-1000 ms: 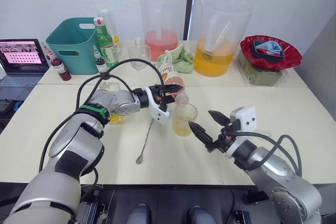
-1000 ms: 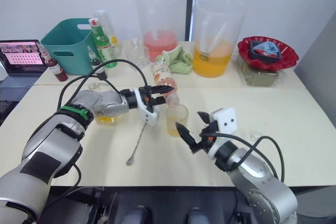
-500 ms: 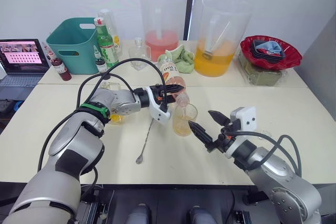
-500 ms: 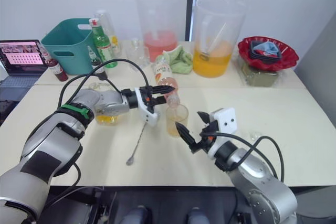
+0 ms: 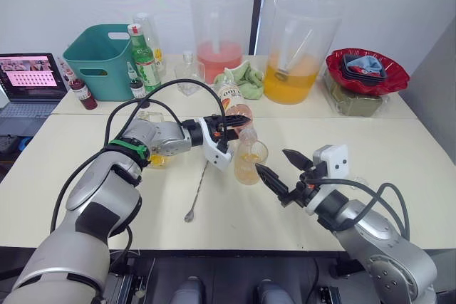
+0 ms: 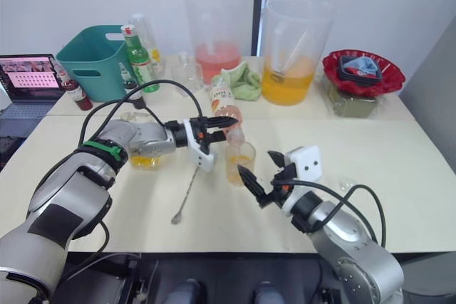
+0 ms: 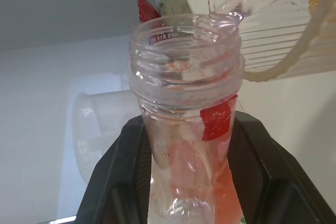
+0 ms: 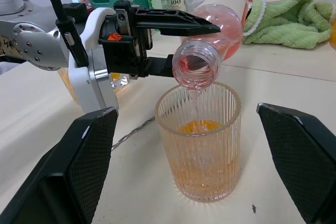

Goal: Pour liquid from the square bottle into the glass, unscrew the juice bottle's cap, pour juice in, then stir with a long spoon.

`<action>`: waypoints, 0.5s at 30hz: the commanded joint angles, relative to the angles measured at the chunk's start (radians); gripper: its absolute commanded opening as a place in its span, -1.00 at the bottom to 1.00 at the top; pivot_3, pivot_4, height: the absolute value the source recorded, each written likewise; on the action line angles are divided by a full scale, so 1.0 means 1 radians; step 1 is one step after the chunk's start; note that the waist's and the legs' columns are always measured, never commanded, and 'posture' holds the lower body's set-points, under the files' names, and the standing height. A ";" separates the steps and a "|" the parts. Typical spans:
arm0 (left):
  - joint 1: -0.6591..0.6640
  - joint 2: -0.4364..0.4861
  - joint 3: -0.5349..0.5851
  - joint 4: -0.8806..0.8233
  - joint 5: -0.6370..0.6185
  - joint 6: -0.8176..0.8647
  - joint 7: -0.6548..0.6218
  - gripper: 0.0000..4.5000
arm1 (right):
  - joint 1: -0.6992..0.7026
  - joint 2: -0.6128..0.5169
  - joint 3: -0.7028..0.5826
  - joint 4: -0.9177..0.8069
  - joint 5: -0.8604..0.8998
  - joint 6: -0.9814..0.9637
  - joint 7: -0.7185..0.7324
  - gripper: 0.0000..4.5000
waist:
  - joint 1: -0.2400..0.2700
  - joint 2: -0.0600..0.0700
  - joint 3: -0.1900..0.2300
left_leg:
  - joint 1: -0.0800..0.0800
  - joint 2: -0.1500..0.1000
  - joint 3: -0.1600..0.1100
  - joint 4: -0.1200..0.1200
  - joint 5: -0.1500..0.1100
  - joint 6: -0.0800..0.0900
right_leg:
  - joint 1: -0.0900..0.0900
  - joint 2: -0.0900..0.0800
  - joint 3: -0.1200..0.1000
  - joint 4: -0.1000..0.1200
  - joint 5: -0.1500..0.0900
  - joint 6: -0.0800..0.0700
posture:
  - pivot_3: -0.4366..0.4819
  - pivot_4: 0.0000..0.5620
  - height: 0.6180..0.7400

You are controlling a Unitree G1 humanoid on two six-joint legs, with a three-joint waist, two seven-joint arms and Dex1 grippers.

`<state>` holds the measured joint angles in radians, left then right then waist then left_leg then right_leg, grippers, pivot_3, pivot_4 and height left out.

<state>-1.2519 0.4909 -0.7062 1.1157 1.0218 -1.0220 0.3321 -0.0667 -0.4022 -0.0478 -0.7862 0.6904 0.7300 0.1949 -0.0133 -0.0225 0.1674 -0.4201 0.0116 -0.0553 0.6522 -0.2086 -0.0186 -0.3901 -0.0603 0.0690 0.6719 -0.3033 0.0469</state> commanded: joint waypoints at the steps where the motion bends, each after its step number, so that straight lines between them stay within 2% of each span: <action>1: -0.033 -0.001 0.042 0.014 -0.073 -0.013 -0.047 -0.13 | -0.019 -0.004 -0.004 -0.041 0.010 -0.004 0.001 0.99 | 0.000 0.000 0.000 | 0.000 0.000 0.000 0.000 0.000 0.000 | 0.000 0.000 0.000 0.000 0.000 0.000 | -0.05 -0.47 1.00; 7: -0.014 -0.008 0.062 0.026 -0.142 -0.030 -0.145 -0.13 | -0.024 -0.005 -0.003 -0.035 0.008 -0.004 0.005 0.99 | 0.000 0.000 0.000 | 0.000 0.000 0.000 0.001 0.000 0.000 | 0.000 0.000 0.000 0.001 0.000 0.000 | -0.05 -0.47 1.00; 15: -0.004 -0.006 0.085 0.019 -0.196 -0.028 -0.204 -0.13 | -0.022 -0.009 -0.004 -0.026 0.004 -0.008 0.012 0.99 | 0.000 0.000 0.000 | 0.000 0.000 0.000 0.002 0.000 0.000 | 0.000 0.000 0.000 0.001 0.000 0.000 | -0.05 -0.47 1.00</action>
<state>-1.2428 0.4789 -0.6571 1.1533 0.8623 -1.0465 0.1254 -0.0768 -0.4038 -0.0469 -0.7852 0.6899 0.7299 0.1985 -0.0133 -0.0225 0.1674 -0.4203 0.0115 -0.0555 0.6540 -0.2086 -0.0186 -0.3901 -0.0602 0.0691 0.6733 -0.3033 0.0469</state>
